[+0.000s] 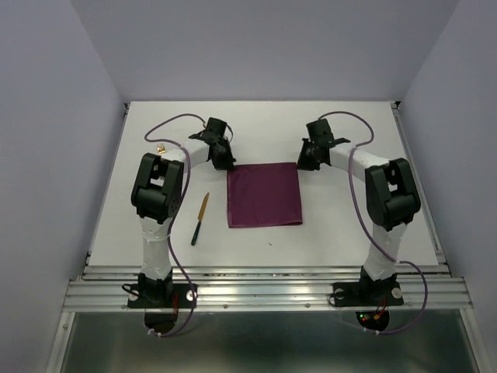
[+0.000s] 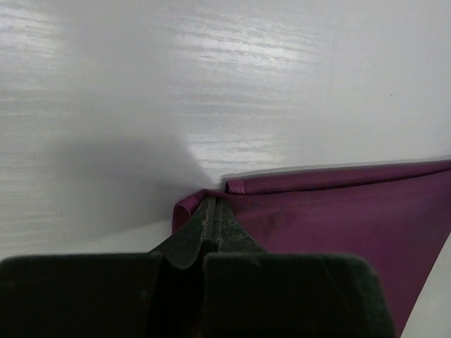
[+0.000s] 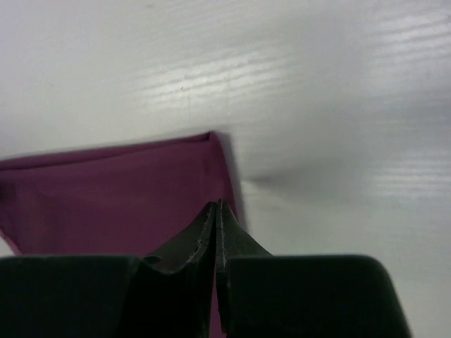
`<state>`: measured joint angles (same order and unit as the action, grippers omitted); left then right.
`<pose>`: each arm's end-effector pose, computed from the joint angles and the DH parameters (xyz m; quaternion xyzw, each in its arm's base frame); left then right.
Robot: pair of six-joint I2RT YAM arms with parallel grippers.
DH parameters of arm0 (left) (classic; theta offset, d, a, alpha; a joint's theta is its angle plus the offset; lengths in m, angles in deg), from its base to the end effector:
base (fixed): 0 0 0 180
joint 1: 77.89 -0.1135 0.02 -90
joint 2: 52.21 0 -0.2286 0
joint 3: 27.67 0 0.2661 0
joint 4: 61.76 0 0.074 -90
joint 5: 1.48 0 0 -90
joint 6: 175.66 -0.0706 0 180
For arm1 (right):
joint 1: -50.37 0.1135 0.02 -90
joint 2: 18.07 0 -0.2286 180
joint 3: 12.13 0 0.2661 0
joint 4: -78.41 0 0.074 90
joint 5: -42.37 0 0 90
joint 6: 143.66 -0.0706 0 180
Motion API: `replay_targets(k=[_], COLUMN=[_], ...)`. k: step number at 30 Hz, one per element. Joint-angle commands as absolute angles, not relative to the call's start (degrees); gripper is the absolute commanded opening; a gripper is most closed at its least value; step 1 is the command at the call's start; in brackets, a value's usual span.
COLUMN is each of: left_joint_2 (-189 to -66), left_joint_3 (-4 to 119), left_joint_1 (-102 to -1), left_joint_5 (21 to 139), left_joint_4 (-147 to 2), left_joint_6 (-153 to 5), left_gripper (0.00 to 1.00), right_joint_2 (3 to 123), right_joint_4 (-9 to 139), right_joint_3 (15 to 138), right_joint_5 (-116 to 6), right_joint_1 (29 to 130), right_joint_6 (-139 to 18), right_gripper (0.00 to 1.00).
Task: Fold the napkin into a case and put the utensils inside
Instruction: Smooth out the square-folded napkin at the center of the board.
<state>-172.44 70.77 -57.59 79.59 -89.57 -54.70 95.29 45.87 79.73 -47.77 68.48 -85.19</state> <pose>0.4420 -0.1752 0.1028 -0.0601 0.9341 -0.2148 0.2788 0.4211 0.1379 0.1088 0.1108 0.9447 0.1306 0.2797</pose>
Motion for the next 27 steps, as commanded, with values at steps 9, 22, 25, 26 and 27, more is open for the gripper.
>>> replay_targets(k=[9, 22, 25, 26, 27], left_joint_2=[-168.8, -169.5, -169.0, -168.8, -168.5], left_joint_3=[69.6, 70.7, 70.5, 70.4, 70.1], left_joint_1=[-57.6, -57.6, -57.6, -57.6, -57.6], left_joint_5=[82.3, 79.3, 79.1, 79.0, 79.0], left_joint_4=[-93.4, -92.8, -92.6, -92.4, -92.2], left_joint_6=[-56.6, -56.7, -56.5, -56.4, -56.0], left_gripper=[0.0, 0.0, 0.0, 0.0, 0.0], right_joint_2=[69.7, 67.5, 65.1, 64.6, 64.1], right_joint_4=[41.5, 42.0, 39.6, 38.6, 38.2], right_joint_3=[59.5, 48.0, 50.4, 50.9, 51.3], right_joint_5=[-51.4, -49.5, -48.0, -47.9, -47.9], right_joint_1=[74.8, 77.7, 78.2, 78.8, 78.9], right_joint_6=[-89.4, -93.8, -93.4, -93.4, -93.5], right_gripper=[0.07, 0.05, 0.05, 0.06, 0.06])
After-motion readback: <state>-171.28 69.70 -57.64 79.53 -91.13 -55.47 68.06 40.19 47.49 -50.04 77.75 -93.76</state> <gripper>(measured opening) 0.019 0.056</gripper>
